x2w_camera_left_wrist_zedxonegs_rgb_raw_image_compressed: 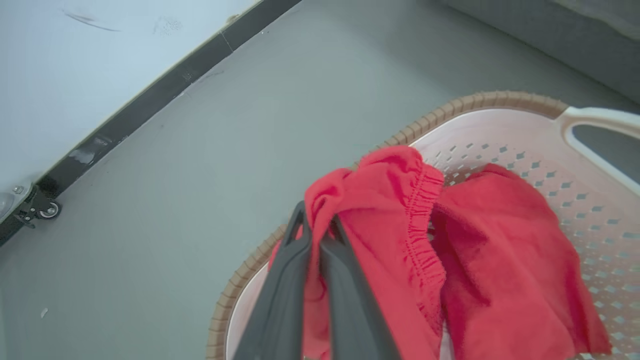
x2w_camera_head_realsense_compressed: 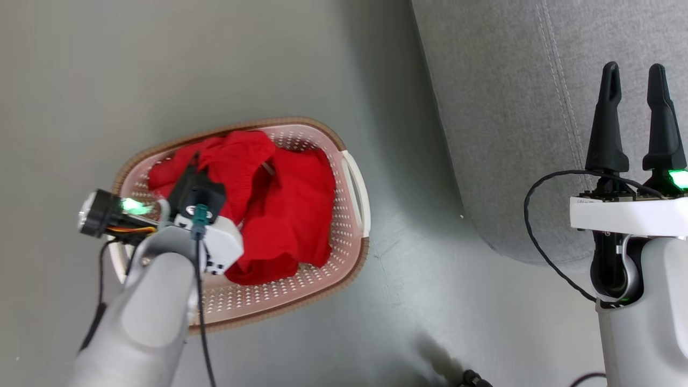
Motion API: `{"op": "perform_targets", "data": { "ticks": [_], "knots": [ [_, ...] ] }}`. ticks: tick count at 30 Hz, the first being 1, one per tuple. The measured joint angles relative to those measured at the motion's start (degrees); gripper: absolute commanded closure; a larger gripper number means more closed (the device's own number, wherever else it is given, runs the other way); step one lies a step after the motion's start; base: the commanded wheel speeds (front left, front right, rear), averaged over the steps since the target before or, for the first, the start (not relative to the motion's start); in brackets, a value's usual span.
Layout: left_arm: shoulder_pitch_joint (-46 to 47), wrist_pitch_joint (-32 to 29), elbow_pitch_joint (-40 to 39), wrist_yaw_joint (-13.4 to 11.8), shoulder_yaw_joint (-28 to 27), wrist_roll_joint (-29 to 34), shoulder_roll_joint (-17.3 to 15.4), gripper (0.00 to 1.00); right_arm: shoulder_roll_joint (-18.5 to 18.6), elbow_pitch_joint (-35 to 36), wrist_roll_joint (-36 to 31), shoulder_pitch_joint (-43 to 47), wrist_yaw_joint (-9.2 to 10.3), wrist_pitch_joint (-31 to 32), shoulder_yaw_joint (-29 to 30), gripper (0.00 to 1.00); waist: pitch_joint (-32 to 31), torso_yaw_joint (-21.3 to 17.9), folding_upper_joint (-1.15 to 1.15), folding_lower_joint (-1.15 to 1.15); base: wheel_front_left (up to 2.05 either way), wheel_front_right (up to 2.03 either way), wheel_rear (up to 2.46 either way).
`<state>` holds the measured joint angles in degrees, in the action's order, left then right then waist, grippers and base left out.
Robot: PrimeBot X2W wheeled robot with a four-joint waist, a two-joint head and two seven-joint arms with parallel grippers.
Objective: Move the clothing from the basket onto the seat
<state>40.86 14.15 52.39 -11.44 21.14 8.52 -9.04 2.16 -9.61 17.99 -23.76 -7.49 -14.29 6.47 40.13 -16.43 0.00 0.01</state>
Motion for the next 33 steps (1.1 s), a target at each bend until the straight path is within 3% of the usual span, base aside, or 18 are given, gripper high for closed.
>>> {"op": "perform_targets", "data": {
  "ticks": [15,33],
  "knots": [
    [-4.2,0.0,-11.4,-1.9,1.1,-0.7,0.6,1.00,0.1,-1.8,-3.8,0.0,0.00,0.0,-1.0,0.00,-5.1,4.3,0.00,-0.01,0.00,0.00,0.00],
    [-9.1,0.3,-25.9,-1.9,2.4,-3.5,0.6,1.00,0.4,-4.3,-8.0,0.2,0.00,0.0,-3.2,0.00,-13.1,9.2,0.00,-0.01,0.00,0.00,0.00]
  ]
}}
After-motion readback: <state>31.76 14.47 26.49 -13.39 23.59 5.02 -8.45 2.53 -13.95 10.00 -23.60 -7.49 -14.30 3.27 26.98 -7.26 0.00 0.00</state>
